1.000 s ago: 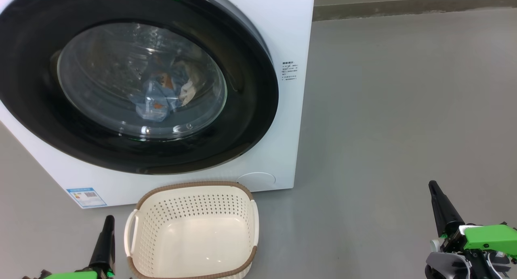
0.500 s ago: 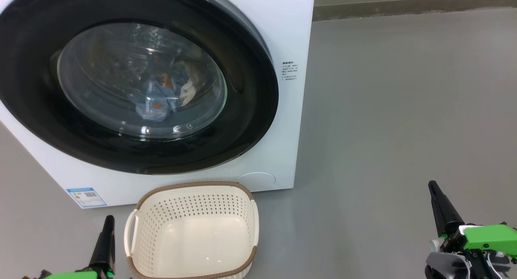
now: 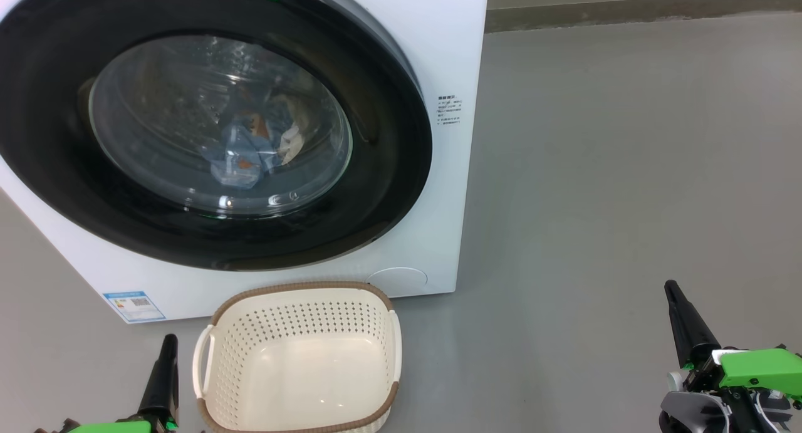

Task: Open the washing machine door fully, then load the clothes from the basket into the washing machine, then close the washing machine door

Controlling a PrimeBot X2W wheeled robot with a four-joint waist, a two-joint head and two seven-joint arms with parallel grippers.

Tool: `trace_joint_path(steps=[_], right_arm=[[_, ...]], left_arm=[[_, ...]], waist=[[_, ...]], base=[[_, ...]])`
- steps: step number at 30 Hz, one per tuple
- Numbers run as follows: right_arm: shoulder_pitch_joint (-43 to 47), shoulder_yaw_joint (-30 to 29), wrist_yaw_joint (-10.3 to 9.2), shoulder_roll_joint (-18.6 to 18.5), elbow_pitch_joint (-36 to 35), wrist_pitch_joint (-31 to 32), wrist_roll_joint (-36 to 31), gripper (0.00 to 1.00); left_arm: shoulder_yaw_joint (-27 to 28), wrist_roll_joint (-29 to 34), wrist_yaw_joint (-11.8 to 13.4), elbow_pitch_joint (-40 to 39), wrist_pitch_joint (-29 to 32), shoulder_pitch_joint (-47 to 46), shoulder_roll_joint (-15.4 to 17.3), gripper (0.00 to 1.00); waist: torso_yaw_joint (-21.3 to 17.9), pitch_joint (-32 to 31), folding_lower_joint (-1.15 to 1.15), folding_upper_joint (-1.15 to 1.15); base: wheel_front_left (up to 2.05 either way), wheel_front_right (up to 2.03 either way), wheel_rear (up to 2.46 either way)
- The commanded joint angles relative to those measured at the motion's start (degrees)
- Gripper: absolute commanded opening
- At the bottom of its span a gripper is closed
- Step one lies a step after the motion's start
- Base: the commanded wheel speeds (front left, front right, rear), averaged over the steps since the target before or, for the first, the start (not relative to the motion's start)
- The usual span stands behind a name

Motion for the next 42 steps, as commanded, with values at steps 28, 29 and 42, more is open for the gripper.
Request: trace_joint_path(steps=[28, 29, 42], right_arm=[[-1.91, 0.99, 0.10, -0.42, -1.70, 0.29, -0.10, 0.00], [-1.91, 0.99, 0.10, -0.42, -1.70, 0.29, -0.10, 0.00], [-1.91, 0.99, 0.10, -0.42, -1.70, 0.29, -0.11, 0.00]], left_arm=[[1.74, -0.47, 0.03, -1.78, 0.35, -2.43, 0.54, 0.00], [1.74, -0.47, 0.03, -1.78, 0.35, -2.43, 0.54, 0.00], [1.73, -0.47, 0.03, -1.78, 0.35, -2.43, 0.54, 0.00]], waist=[[0.00, 0.00, 0.00, 0.00], [0.00, 0.00, 0.00, 0.00], [0.00, 0.00, 0.00, 0.00]], base=[[0.00, 0.00, 0.00], [0.00, 0.00, 0.00], [0.00, 0.00, 0.00]])
